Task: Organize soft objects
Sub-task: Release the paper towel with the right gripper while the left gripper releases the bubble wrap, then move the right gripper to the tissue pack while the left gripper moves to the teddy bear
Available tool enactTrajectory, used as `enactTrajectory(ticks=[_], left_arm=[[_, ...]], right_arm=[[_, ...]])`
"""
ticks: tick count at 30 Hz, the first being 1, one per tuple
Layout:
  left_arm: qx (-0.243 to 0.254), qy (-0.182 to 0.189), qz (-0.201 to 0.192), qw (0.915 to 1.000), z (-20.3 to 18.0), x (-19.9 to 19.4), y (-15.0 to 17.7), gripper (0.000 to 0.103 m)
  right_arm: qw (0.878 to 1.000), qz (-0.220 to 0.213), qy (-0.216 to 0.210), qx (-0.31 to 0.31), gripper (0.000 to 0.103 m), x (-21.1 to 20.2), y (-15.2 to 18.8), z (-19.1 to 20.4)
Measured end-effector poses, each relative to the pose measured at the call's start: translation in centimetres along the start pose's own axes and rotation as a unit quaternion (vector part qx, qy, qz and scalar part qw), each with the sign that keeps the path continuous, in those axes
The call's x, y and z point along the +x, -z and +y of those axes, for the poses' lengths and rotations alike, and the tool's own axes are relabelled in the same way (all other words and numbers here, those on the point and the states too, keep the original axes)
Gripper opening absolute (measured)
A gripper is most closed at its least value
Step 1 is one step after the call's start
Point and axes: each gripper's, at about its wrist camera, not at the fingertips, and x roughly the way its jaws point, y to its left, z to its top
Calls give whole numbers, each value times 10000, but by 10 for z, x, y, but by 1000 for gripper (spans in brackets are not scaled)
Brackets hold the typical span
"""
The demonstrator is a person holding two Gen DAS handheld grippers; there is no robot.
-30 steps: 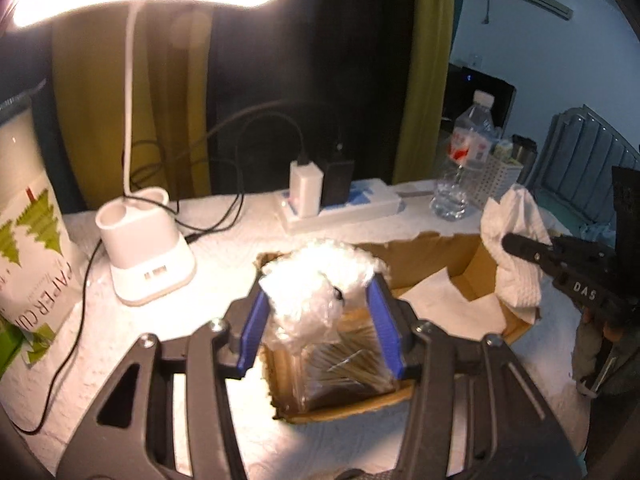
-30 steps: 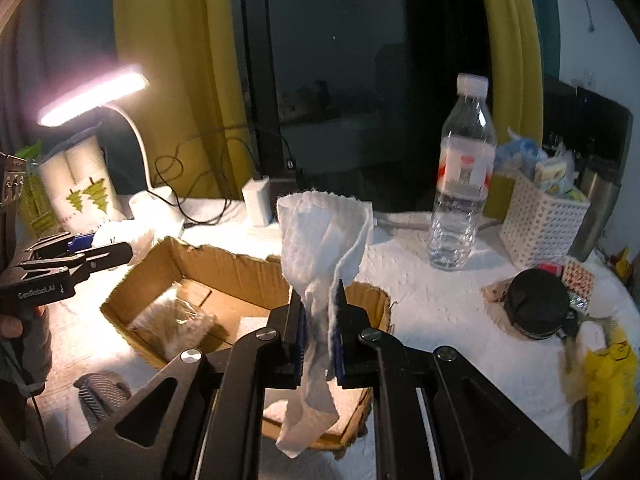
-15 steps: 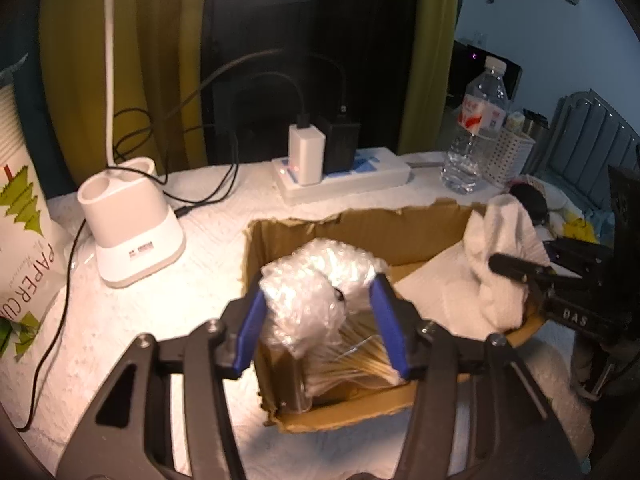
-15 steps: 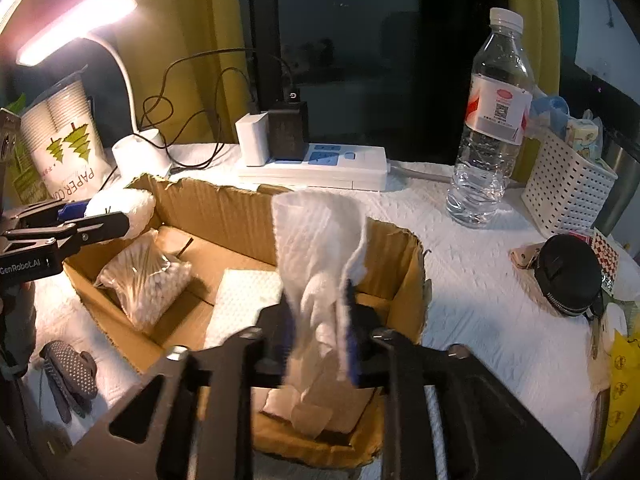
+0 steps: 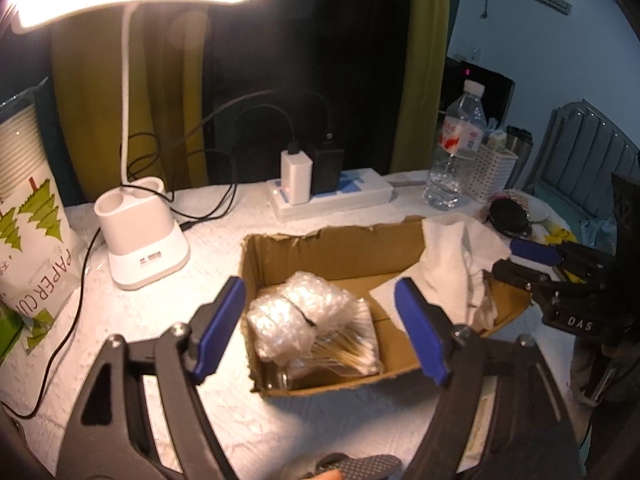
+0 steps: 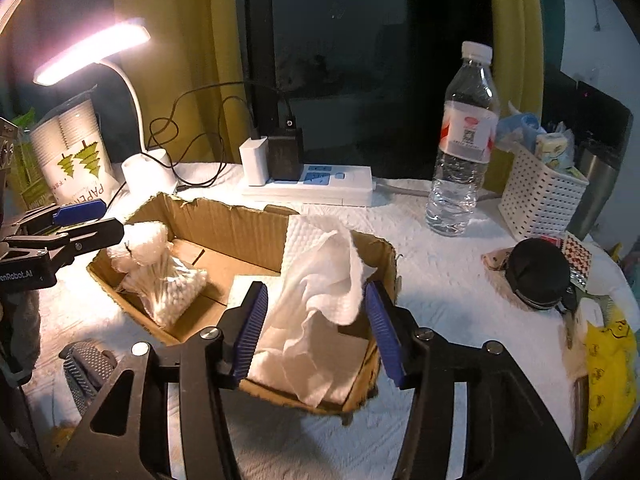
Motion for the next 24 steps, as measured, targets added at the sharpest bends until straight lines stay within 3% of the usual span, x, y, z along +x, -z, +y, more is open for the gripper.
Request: enactTrajectory(ticks=[14,18,24], left_arm=[[73,106,-111,9999,-16,-37,15,79],[58,143,-118,9998,-21,-47,23,89],[87,227,-61,9997,-29,-58,39,90]], right_arm=[[9999,-160,-43,-39,54,-44,13,19],[9998,-204,-60,-4,55,-56,17,21],[9997,-234,-96,-62,61,-72,25,31]])
